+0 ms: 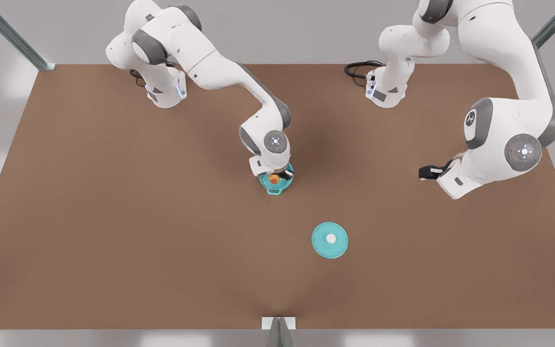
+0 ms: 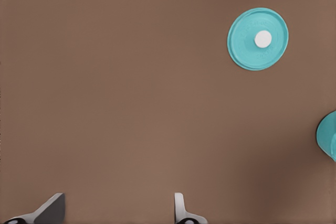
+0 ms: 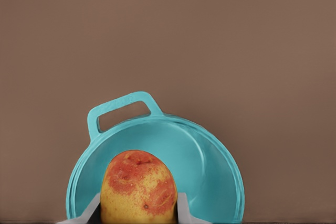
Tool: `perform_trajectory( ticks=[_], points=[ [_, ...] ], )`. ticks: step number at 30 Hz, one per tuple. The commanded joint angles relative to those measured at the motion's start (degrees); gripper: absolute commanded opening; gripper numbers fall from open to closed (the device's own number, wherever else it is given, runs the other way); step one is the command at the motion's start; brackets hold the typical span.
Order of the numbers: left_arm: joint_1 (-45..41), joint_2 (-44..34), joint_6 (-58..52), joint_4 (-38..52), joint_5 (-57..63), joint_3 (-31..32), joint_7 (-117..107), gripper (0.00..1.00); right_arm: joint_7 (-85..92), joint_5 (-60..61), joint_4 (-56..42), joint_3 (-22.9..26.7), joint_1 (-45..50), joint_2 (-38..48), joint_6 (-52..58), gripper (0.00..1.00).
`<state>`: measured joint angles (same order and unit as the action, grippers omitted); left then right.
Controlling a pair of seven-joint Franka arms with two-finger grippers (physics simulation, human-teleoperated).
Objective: Open the pot lid and put the potato into the pot
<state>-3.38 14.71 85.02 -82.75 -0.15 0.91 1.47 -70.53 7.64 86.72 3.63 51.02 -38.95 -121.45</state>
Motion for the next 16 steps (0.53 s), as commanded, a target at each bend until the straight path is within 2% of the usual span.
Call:
perform_trajectory(
  ticks=[1,2,3,7,8,10,11,13,14,16],
  points=[
    [0.6,-0.4,-0.1,0.5,-2.1,-0.1,2.3,1.0,-14.4,0.0,0.1,0.0,0.2,0.1,-0.4,0.55],
    [0.4,-0.3,-0.1,0.5,-1.9,0.3,2.3,1.0,-14.4,0.0,0.1,0.0,0.2,0.1,-0.4,0.56],
    [0.1,-0.4,0.2,0.5,-1.8,0.3,2.2,1.0,-13.7,-0.1,0.2,0.0,0.2,0.1,-0.1,1.0],
    [-0.6,-0.6,1.4,-0.1,-1.5,0.8,1.7,1.0,-13.7,-0.2,0.4,0.0,0.1,0.8,0.3,1.0],
    [-0.7,-0.6,1.4,-0.1,-1.6,0.9,1.7,1.0,-13.1,-0.7,0.4,0.7,-1.3,3.8,2.9,1.0],
    [-0.7,-0.3,1.6,0.1,-1.9,1.2,2.2,1.0,4.4,-3.2,0.2,2.4,-14.1,11.8,11.6,1.0],
    [-0.7,-0.1,2.0,0.3,-2.0,1.3,2.1,1.0,22.9,-3.5,-0.5,3.5,-24.9,14.9,16.8,1.0],
    [-0.8,-0.1,2.1,0.5,-2.2,1.2,2.0,1.0,57.3,-3.5,-0.3,7.5,-39.1,21.2,24.1,1.0],
    [-0.8,0.0,2.1,0.5,-2.2,1.3,1.9,1.0,64.6,-3.7,-0.3,8.9,-41.2,22.0,24.9,1.0],
    [-0.8,0.0,2.1,0.6,-2.2,1.2,1.8,1.0,64.6,-3.7,-1.1,8.8,-41.1,22.0,24.9,1.0]
  ],
)
